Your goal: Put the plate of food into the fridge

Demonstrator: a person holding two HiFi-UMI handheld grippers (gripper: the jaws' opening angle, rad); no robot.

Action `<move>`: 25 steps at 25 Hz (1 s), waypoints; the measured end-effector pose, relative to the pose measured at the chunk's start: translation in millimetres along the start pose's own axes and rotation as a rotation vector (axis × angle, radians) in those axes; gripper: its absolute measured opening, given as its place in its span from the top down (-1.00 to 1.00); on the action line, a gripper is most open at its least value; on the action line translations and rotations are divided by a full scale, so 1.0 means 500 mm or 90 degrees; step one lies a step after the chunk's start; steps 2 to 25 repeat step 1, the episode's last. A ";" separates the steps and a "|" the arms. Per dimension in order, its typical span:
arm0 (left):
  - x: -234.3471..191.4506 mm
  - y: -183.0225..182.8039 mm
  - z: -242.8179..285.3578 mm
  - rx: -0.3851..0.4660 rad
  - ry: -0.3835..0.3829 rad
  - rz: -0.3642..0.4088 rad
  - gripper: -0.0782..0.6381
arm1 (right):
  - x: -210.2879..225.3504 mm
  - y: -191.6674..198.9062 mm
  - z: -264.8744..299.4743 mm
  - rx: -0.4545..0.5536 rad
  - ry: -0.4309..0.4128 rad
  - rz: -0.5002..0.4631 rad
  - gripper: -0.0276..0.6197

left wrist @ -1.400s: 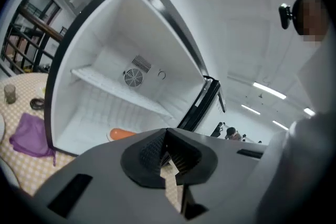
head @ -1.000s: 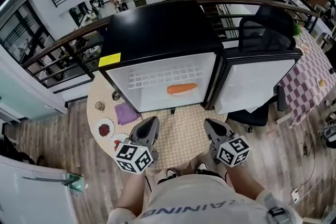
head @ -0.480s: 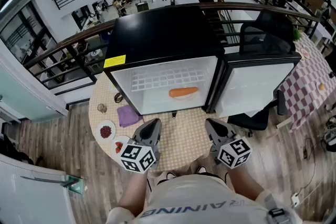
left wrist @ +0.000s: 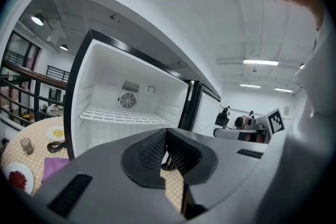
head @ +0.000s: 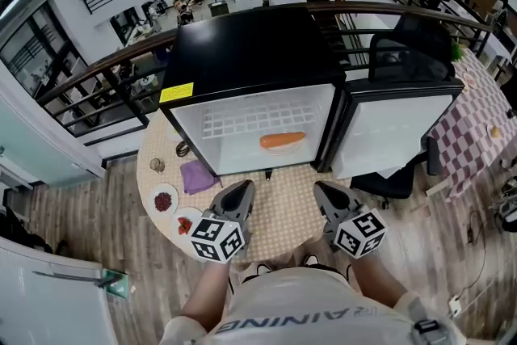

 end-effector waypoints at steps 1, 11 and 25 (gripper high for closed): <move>0.001 0.000 0.002 -0.001 0.001 0.001 0.76 | -0.002 -0.001 0.001 0.000 -0.003 -0.001 0.85; 0.001 0.000 0.002 -0.001 0.001 0.001 0.76 | -0.002 -0.001 0.001 0.000 -0.003 -0.001 0.85; 0.001 0.000 0.002 -0.001 0.001 0.001 0.76 | -0.002 -0.001 0.001 0.000 -0.003 -0.001 0.85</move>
Point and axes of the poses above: the fingertips, and each gripper's own axes: z forward along the fingers, x to its right, y out of its underside, the point moved 8 cm from there along -z, backward along the fingers, and after that the axes turned 2 degrees about z, right-handed, at the moved point
